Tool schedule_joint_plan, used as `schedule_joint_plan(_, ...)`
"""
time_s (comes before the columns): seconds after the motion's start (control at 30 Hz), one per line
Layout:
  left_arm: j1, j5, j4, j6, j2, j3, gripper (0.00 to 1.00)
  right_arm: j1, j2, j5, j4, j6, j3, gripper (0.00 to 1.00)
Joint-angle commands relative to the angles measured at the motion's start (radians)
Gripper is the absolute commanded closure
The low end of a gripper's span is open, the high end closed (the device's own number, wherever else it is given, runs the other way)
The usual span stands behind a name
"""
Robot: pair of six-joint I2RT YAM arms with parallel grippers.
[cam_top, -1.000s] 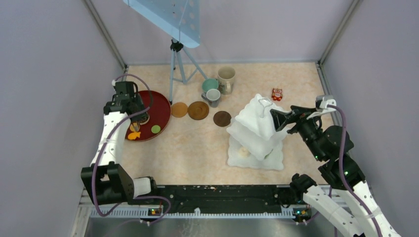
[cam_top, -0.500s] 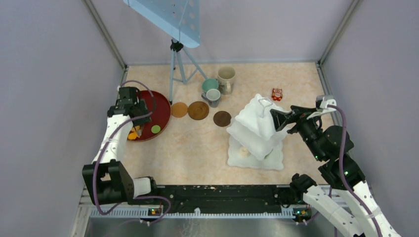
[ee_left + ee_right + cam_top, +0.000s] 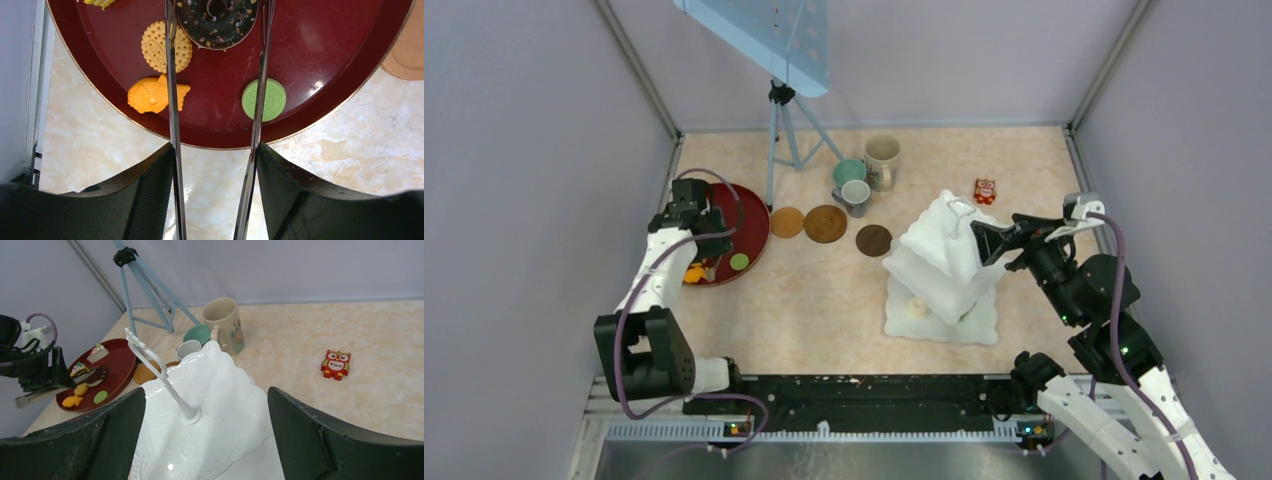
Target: Serve the afternoon tea
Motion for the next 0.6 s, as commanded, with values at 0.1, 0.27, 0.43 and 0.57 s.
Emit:
schedule_joint_plan(0.1,0.005,-0.001,0.017,0.013,0.027,0.018,0.42,0.010,-0.004,0.009,0.037,0.013,-0.002,0.10)
schedule_joint_plan(0.27,0.005,0.019,0.004,0.023,0.007,0.032,0.51,0.010,-0.004,0.001,0.037,0.020,0.000,0.10)
schedule_joint_plan(0.43,0.005,0.065,-0.038,0.031,-0.028,0.070,0.57,0.010,-0.004,0.000,0.037,0.020,0.006,0.10)
schedule_joint_plan(0.57,-0.012,0.133,-0.071,0.042,-0.076,0.115,0.59,0.010,-0.004,0.013,0.029,0.013,0.020,0.10)
